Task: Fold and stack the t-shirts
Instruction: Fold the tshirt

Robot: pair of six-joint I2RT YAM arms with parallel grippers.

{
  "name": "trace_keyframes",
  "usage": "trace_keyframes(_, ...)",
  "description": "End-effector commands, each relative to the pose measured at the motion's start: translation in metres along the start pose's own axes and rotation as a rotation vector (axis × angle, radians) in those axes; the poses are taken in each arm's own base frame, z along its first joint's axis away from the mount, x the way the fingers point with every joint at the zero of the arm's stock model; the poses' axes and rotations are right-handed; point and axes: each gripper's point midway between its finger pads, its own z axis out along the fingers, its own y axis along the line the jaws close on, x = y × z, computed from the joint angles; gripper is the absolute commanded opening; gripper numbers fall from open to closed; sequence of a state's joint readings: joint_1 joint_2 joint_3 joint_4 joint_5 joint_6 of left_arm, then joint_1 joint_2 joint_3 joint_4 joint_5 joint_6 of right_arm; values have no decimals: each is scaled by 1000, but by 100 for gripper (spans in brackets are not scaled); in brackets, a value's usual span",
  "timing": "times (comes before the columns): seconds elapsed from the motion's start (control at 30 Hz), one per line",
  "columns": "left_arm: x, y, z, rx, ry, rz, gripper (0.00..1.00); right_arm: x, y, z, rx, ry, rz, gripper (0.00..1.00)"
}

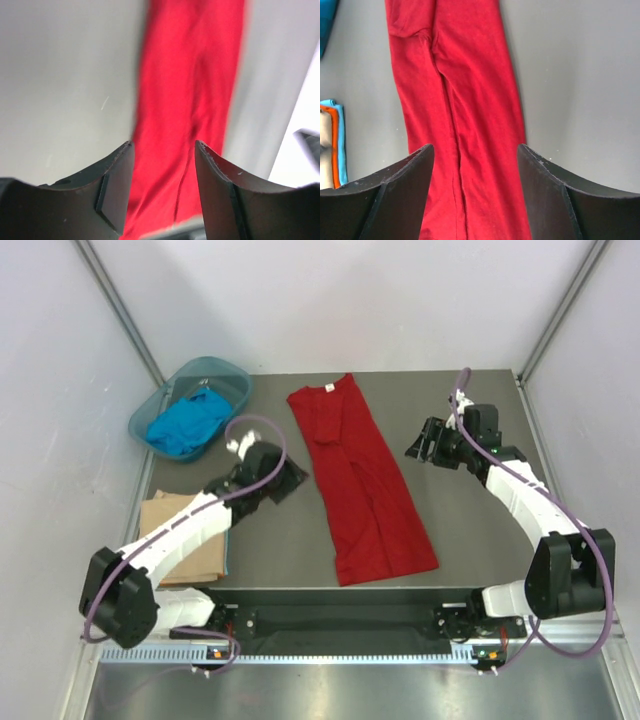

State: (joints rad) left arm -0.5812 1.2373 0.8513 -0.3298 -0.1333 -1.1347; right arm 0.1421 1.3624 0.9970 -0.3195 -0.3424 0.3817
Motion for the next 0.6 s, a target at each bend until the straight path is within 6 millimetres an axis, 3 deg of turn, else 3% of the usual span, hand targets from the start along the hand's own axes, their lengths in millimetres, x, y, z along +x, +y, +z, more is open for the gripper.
trace_keyframes(0.0, -60, -33, 13, 28, -130, 148, 57, -10, 21, -2, -48, -48, -64, 67)
trace_keyframes(0.03, -62, -23, 25, -3, -116, 152, 57, -11, 20, -1, -43, -50, -63, 67)
trace_keyframes(0.07, -79, -40, 28, 18, -140, 150, 56, -6, 21, -2, -41, -35, -67, 67)
trace_keyframes(0.1, -87, -27, 50, -42, -125, 143, 56, -4, 22, -3, -41, -31, -68, 66)
trace_keyframes(0.13, -95, -27, 58, -55, -126, 155, 56, -2, 23, -3, -41, -25, -72, 65)
trace_keyframes(0.17, -111, -42, 63, -37, -148, 149, 56, -1, 26, -7, -47, -29, -77, 65)
trace_keyframes(0.2, -117, -30, 83, -73, -131, 139, 56, 0, 27, -9, -46, -33, -78, 64)
trace_keyframes(0.27, -135, -39, 98, -54, -141, 123, 54, 0, 31, -16, -53, -49, -85, 64)
trace_keyframes(0.3, -139, -26, 116, -80, -125, 105, 54, 0, 30, -18, -51, -53, -82, 64)
trace_keyframes(0.37, -150, -39, 130, -6, -124, 98, 54, -1, 34, -24, -57, -69, -81, 64)
trace_keyframes(0.47, -154, -35, 165, 28, -111, 124, 54, -2, 38, -30, -63, -77, -83, 64)
trace_keyframes(0.57, -158, -34, 186, 59, -86, 122, 54, -5, 38, -33, -53, -86, -87, 64)
